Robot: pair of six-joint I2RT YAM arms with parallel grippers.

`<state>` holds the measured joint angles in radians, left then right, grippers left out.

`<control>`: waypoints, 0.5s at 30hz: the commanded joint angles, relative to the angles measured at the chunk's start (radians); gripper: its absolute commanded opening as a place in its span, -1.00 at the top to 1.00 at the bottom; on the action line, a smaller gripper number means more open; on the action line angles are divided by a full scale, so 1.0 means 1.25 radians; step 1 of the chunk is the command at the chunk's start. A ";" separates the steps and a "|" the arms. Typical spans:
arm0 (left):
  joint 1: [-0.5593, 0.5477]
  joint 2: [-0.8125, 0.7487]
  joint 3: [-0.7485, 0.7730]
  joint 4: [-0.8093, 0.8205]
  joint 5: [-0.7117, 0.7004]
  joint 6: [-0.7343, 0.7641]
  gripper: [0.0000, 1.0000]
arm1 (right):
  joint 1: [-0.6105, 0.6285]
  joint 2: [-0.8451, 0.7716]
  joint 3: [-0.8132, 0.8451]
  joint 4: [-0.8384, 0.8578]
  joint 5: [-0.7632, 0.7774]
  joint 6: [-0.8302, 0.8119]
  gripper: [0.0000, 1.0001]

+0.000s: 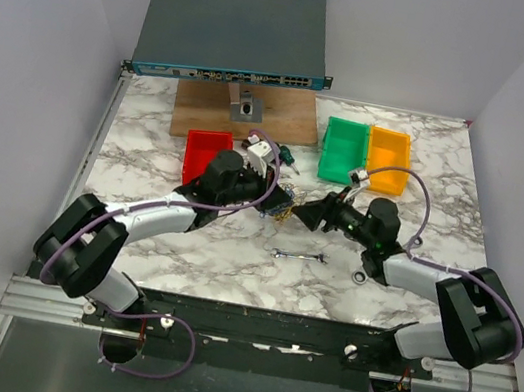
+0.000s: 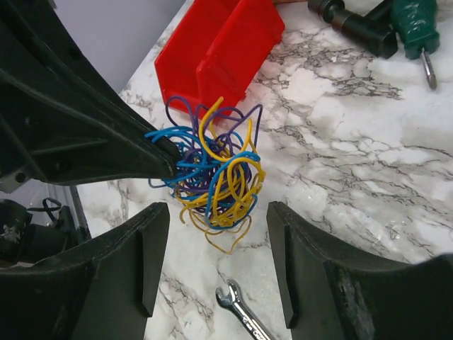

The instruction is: Untangle the cables

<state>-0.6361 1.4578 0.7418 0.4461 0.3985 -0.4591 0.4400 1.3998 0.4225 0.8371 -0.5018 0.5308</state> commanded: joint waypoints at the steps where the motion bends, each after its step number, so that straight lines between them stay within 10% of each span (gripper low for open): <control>1: 0.005 -0.041 -0.017 0.066 0.034 -0.010 1.00 | 0.029 0.032 0.029 0.019 -0.055 -0.042 -0.26; 6: 0.006 -0.057 -0.038 0.115 0.074 -0.020 1.00 | 0.049 0.048 0.045 -0.001 -0.039 -0.051 0.10; 10: 0.007 -0.061 -0.044 0.119 0.072 -0.027 1.00 | 0.050 0.029 0.043 -0.022 0.019 -0.041 0.88; 15: 0.031 -0.101 -0.064 0.054 -0.067 -0.036 1.00 | 0.049 -0.052 0.036 -0.173 0.401 -0.014 0.99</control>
<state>-0.6254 1.3964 0.6861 0.5331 0.4339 -0.4847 0.4988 1.4178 0.4572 0.7639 -0.3946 0.4892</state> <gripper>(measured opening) 0.014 0.032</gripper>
